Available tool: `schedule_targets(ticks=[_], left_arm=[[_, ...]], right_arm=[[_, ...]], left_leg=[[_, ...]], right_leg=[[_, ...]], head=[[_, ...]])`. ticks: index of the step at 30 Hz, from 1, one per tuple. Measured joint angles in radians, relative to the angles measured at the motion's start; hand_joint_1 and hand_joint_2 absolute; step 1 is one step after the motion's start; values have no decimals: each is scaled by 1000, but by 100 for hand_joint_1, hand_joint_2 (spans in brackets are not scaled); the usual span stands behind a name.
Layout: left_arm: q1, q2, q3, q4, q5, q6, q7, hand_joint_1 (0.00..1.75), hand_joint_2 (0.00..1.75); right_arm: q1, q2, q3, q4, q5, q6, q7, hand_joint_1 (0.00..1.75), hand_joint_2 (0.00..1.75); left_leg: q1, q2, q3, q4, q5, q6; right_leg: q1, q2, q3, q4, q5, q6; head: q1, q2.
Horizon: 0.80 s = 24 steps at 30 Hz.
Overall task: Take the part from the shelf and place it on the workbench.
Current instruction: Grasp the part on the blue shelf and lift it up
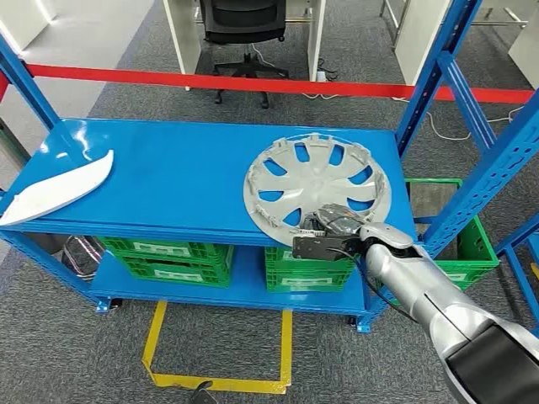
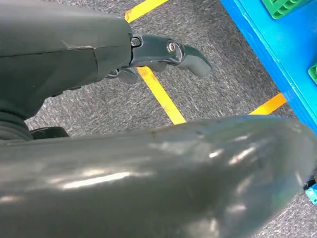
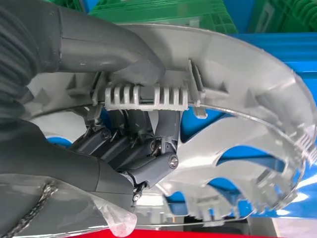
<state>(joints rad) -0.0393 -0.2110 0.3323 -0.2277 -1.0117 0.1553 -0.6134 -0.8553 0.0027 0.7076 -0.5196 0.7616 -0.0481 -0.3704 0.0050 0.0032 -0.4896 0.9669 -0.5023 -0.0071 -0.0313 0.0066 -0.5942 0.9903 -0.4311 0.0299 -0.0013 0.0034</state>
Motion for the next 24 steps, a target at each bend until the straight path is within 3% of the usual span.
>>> schedule_targets(ticks=[5,9,24], left_arm=[[0,0,0,0,0,-1,0,0,0],[0,0,0,0,13,-8,0,0,175],[1,1,4,0,34,-16,0,0,175]], right_arm=[[0,0,0,4,0,2,1,175,175],[1,0,0,8,-5,-2,-3,175,175],[1,-7,-6,5,-23,-8,-8,175,175]], left_leg=[[0,0,0,0,0,0],[0,0,0,0,0,0],[0,0,0,0,0,0]], right_leg=[[0,0,0,0,0,0],[0,1,0,0,0,0],[0,1,-1,0,1,1]], head=[[0,0],[0,0],[0,0]])
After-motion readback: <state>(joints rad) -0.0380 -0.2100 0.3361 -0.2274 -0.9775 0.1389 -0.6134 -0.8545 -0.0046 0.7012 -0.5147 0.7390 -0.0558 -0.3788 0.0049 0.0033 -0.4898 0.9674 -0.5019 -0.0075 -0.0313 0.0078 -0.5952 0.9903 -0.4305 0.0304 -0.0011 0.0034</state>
